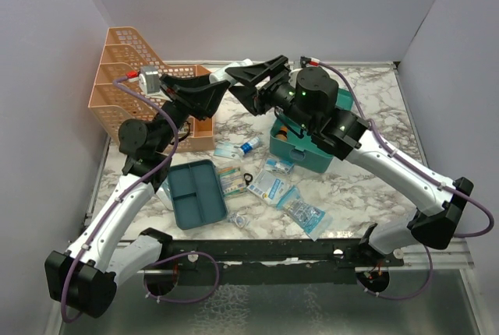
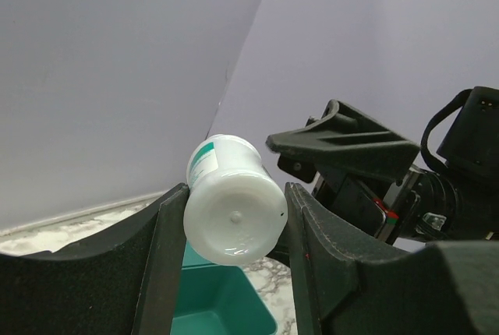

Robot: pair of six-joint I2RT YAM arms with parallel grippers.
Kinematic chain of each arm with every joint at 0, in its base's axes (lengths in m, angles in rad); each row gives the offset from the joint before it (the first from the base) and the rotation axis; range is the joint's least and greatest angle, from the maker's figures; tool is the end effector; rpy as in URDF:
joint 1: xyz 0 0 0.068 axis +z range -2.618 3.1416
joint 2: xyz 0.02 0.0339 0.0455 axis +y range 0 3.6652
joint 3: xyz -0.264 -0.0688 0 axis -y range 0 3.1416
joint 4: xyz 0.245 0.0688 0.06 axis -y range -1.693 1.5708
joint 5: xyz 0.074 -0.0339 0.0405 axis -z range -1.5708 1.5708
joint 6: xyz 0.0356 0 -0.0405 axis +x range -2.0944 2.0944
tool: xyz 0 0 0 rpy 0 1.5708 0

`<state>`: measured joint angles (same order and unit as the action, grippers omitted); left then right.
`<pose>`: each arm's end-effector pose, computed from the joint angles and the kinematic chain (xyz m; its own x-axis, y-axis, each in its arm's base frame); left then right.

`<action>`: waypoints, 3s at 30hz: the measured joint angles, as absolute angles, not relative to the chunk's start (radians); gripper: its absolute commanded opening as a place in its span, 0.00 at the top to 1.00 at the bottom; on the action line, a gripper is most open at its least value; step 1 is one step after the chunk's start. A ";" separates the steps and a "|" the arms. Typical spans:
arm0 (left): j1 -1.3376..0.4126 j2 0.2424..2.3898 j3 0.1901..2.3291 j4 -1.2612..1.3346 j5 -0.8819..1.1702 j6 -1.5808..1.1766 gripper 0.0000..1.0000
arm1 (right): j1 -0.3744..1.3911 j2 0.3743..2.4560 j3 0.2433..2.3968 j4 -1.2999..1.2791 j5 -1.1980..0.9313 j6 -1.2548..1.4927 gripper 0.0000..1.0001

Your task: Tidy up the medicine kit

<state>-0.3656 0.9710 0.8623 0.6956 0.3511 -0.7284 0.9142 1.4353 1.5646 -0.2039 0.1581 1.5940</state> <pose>0.1922 -0.0867 0.4240 -0.0156 -0.6633 -0.7482 0.7944 0.4462 -0.4122 0.2049 0.2567 0.4580 -0.6851 0.7283 0.0114 0.0614 0.0421 0.9972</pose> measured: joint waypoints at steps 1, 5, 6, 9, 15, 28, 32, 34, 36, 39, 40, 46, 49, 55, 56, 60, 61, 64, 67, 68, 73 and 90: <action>-0.366 0.971 0.859 0.698 0.351 -0.732 0.51 | 0.914 1.441 1.565 -0.201 0.157 1.602 0.51; -0.365 0.969 0.842 0.704 0.350 -0.740 0.51 | 0.907 1.465 1.564 -0.199 0.143 1.623 0.60; -0.364 0.968 0.838 0.704 0.350 -0.743 0.50 | 0.907 1.467 1.564 -0.199 0.141 1.626 0.60; -0.362 0.964 0.824 0.710 0.342 -0.759 0.49 | 0.900 1.468 1.556 -0.197 0.134 1.629 0.59; -0.362 0.960 0.809 0.711 0.335 -0.787 0.50 | 0.887 1.468 1.547 -0.193 0.110 1.628 0.44; -0.360 0.962 0.786 0.705 0.323 -0.803 0.45 | 0.834 1.501 1.547 -0.189 0.017 1.623 0.65; -0.360 0.962 0.782 0.702 0.322 -0.810 0.18 | 0.815 1.506 1.549 -0.188 -0.022 1.600 0.69; -0.360 0.961 0.783 0.699 0.326 -0.813 0.11 | 0.792 1.507 1.545 -0.180 -0.042 1.577 0.69; -0.360 0.961 0.786 0.674 0.331 -0.807 0.06 | 0.756 1.501 1.521 -0.162 -0.062 1.552 0.68; -0.360 0.960 0.788 0.604 0.333 -0.782 0.03 | 0.696 1.488 1.470 -0.167 -0.094 1.491 0.67; -0.360 0.959 0.788 0.576 0.333 -0.768 0.03 | 0.669 1.484 1.455 -0.183 -0.109 1.460 0.67; -0.360 0.960 0.793 0.390 0.332 -0.683 0.03 | 0.525 1.431 1.399 -0.356 -0.142 1.205 0.64; -0.360 0.997 0.826 0.290 0.332 -0.630 0.05 | 0.495 1.388 1.392 -0.463 -0.099 1.060 0.64; -0.360 1.098 0.852 0.225 0.347 -0.583 0.07 | 0.493 1.363 1.400 -0.634 0.005 0.861 0.66; -0.360 1.118 0.852 0.223 0.353 -0.582 0.08 | 0.493 1.370 1.399 -0.659 0.018 0.841 0.66; -0.360 1.188 0.852 0.215 0.371 -0.581 0.09 | 0.490 1.412 1.387 -0.735 0.077 0.790 0.67; -0.360 1.203 0.853 0.212 0.378 -0.580 0.10 | 0.488 1.426 1.384 -0.753 0.089 0.782 0.66; -0.360 1.259 0.870 0.206 0.421 -0.580 0.12 | 0.470 1.472 1.386 -0.786 0.096 0.755 0.67; -0.361 1.322 0.907 0.200 0.464 -0.574 0.12 | 0.442 1.550 1.419 -0.823 0.096 0.727 0.69; -0.362 1.342 0.920 0.199 0.474 -0.569 0.13 | 0.436 1.575 1.430 -0.828 0.096 0.719 0.69; -0.362 1.431 0.982 0.192 0.498 -0.534 0.14 | 0.424 1.650 1.433 -0.846 0.097 0.699 0.69; -0.362 1.700 1.178 0.135 0.561 -0.439 0.17 | 0.417 1.845 1.422 -0.860 0.089 0.665 0.69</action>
<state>-0.3622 1.7000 1.1778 0.1352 0.5610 -0.4393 0.4171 1.8454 1.4223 -0.8600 0.0895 0.6651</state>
